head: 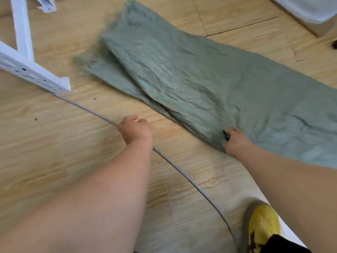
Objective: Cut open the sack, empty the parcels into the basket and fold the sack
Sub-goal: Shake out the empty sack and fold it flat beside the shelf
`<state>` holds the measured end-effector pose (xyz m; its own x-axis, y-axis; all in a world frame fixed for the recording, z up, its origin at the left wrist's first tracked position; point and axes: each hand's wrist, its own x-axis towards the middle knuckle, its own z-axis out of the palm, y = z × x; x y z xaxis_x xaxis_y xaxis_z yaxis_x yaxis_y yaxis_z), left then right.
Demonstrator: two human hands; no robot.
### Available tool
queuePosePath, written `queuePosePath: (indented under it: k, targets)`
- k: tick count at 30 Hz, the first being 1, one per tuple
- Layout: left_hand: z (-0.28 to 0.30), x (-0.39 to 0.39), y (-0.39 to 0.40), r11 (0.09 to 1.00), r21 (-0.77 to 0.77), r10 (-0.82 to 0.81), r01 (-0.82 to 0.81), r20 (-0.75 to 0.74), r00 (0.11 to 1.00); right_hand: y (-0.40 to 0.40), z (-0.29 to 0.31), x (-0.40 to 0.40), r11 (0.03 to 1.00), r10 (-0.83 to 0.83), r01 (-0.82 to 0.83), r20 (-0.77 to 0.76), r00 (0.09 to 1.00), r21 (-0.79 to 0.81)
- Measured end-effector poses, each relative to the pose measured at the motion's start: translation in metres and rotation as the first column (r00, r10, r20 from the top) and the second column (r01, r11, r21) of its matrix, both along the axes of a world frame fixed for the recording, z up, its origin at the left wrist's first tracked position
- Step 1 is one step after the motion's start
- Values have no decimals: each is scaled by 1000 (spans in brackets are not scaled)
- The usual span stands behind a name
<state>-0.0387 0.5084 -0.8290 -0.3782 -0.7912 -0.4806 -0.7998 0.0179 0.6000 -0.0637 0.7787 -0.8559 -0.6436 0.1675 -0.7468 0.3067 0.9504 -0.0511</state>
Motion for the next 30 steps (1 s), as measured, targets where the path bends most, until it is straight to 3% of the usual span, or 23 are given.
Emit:
queuePosePath:
  k: [2, 3, 5, 9, 13, 16, 19, 23, 27, 30]
  targets:
    - [-2, 0, -6, 973, 140, 175, -182, 61, 983, -6, 4, 4, 998, -22, 26, -71, 997, 53]
    - [-7, -2, -9, 946, 270, 172, -182, 61, 983, -12, 9, 6, 999, 0, 7, -125, 992, 54]
    - [-8, -15, -6, 865, 490, 116, -110, 18, 993, -28, 16, 7, 993, 106, -113, -207, 973, -22]
    - [-8, -48, 13, 809, 578, -82, 110, -75, 994, -66, 18, -21, 956, 190, -227, -195, 962, -188]
    - [-16, -77, 18, 804, 567, -138, 178, -113, 984, -89, 18, -41, 926, 338, -343, -58, 939, -159]
    - [-24, -94, 17, 832, 528, -92, 170, -171, 981, -75, 17, -30, 954, 288, -282, 56, 956, -97]
    - [-35, -98, 24, 875, 483, 32, 38, -135, 990, -49, 11, -6, 981, 192, -194, 137, 972, 3]
    - [-50, -92, 28, 906, 412, 114, -99, -12, 993, -36, 11, 12, 996, -35, 34, 15, 999, 80]
    - [-59, -67, 1, 957, 262, 73, -124, 196, 978, -33, 9, 14, 993, -104, 107, -51, 993, 45]
    - [-45, -57, 6, 942, 226, 164, -247, 330, 929, -34, 10, 19, 984, -168, 173, -103, 980, 43]
